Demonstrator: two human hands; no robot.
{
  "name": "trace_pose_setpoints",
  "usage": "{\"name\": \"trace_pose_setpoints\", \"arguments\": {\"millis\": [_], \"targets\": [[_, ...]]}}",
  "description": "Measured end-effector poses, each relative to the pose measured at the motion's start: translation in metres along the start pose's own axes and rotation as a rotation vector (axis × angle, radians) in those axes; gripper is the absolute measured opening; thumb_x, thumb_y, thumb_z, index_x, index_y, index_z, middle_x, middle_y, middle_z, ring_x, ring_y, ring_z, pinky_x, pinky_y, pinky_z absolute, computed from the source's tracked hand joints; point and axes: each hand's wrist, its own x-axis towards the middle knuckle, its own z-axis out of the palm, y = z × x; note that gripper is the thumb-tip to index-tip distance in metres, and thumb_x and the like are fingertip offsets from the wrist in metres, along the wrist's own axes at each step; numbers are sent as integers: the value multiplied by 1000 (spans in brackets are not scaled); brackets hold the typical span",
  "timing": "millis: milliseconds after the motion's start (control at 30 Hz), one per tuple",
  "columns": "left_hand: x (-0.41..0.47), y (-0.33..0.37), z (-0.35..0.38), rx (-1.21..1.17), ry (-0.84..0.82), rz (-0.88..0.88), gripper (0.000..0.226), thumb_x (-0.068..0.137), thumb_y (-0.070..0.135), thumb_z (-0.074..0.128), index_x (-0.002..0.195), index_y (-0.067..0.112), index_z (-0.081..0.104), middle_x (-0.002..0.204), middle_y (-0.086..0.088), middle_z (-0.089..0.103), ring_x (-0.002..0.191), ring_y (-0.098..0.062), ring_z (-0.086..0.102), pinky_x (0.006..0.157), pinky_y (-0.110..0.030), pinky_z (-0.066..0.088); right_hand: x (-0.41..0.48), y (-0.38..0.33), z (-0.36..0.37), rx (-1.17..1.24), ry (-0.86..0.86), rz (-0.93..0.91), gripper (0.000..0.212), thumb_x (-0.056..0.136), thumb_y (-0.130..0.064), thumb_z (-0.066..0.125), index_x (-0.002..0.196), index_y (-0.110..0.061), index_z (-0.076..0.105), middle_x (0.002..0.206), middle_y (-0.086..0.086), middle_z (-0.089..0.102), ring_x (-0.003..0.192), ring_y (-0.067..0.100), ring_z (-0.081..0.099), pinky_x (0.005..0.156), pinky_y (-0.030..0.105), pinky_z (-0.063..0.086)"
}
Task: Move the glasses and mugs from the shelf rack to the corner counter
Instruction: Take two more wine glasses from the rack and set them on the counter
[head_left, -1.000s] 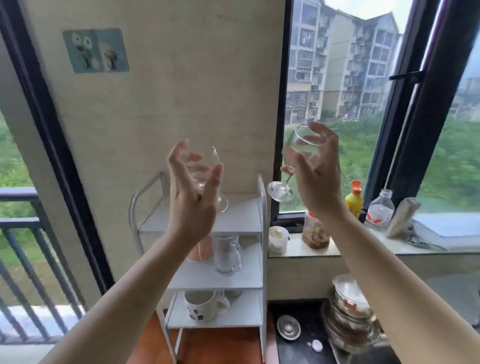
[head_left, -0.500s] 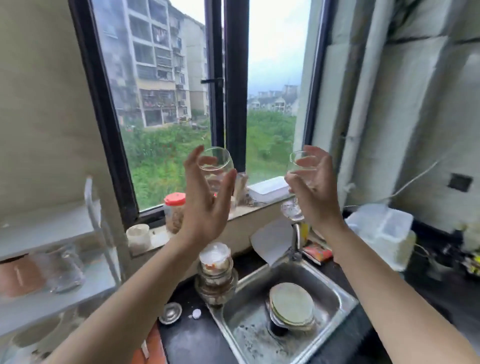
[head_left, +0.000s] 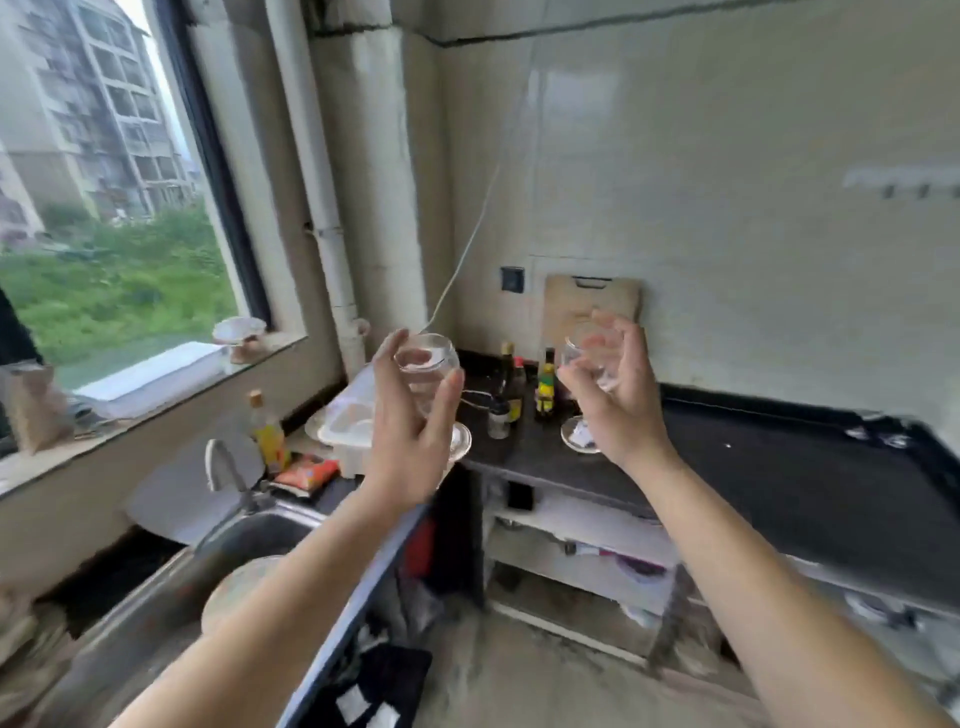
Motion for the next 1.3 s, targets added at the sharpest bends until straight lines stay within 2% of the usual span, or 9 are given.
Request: {"name": "trace_pose_setpoints", "arguments": {"millis": [67, 167, 233, 433, 533, 700, 800, 967, 1300], "targets": [[6, 5, 59, -36, -94, 1, 61, 94, 44, 57, 142, 22, 27, 118, 8, 54, 98, -16, 64, 92, -42, 52, 9, 17, -55, -53, 63, 33, 56, 78, -24, 67, 130, -26, 46, 113, 0, 60, 83, -3, 65, 77, 10, 47], [20, 12, 144, -80, -202, 6, 64, 94, 38, 56, 144, 15, 25, 115, -7, 57, 98, -9, 62, 88, -22, 47, 24, 47, -132, -118, 160, 73, 55, 78, -23, 68, 127, -30, 46, 112, -4, 61, 85, 4, 67, 84, 35, 56], [28, 10, 193, -104, -254, 29, 64, 95, 38, 56, 145, 17, 23, 117, -10, 56, 101, -7, 62, 91, -25, 49, 33, 69, -173, -149, 222, 100, 56, 78, -22, 69, 129, -27, 47, 113, -4, 60, 85, 4, 67, 84, 42, 57], [53, -24, 348, -175, -431, 36, 67, 93, 52, 53, 147, 26, 23, 128, 2, 53, 119, -19, 58, 105, -48, 44, 69, 151, -273, -220, 386, 185, 57, 74, -23, 68, 127, -29, 49, 109, -4, 59, 82, 1, 65, 77, 24, 53], [77, -48, 429, -228, -515, 25, 69, 93, 50, 52, 148, 22, 20, 130, -7, 51, 121, -15, 54, 108, -43, 41, 105, 193, -315, -287, 431, 197, 57, 74, -24, 68, 127, -29, 49, 110, -2, 60, 83, 5, 66, 75, 11, 47], [136, -61, 558, -356, -644, -4, 63, 99, 27, 56, 147, 11, 19, 106, 5, 51, 113, -9, 55, 98, -25, 45, 189, 241, -384, -377, 529, 255, 59, 74, -24, 66, 130, -29, 48, 114, 1, 60, 86, 5, 66, 77, 19, 53], [168, -61, 630, -424, -703, 0, 64, 98, 28, 57, 148, 15, 19, 118, 0, 47, 99, 7, 55, 84, -8, 43, 227, 262, -426, -416, 592, 259, 61, 75, -23, 66, 132, -26, 47, 113, -4, 59, 85, 1, 65, 74, 19, 53], [187, -61, 734, -506, -763, -51, 65, 96, 34, 58, 147, 20, 21, 128, -4, 43, 108, -8, 55, 81, -9, 45, 259, 303, -497, -441, 667, 312, 59, 79, -15, 70, 131, -29, 47, 113, -3, 58, 81, -4, 63, 70, 12, 49], [164, -96, 943, -408, -883, -215, 62, 100, 36, 50, 148, 23, 14, 132, -4, 37, 95, 15, 53, 88, -18, 45, 314, 443, -664, -399, 616, 453, 62, 78, -21, 73, 134, -27, 47, 113, -3, 58, 83, -10, 60, 73, 5, 44]]}}
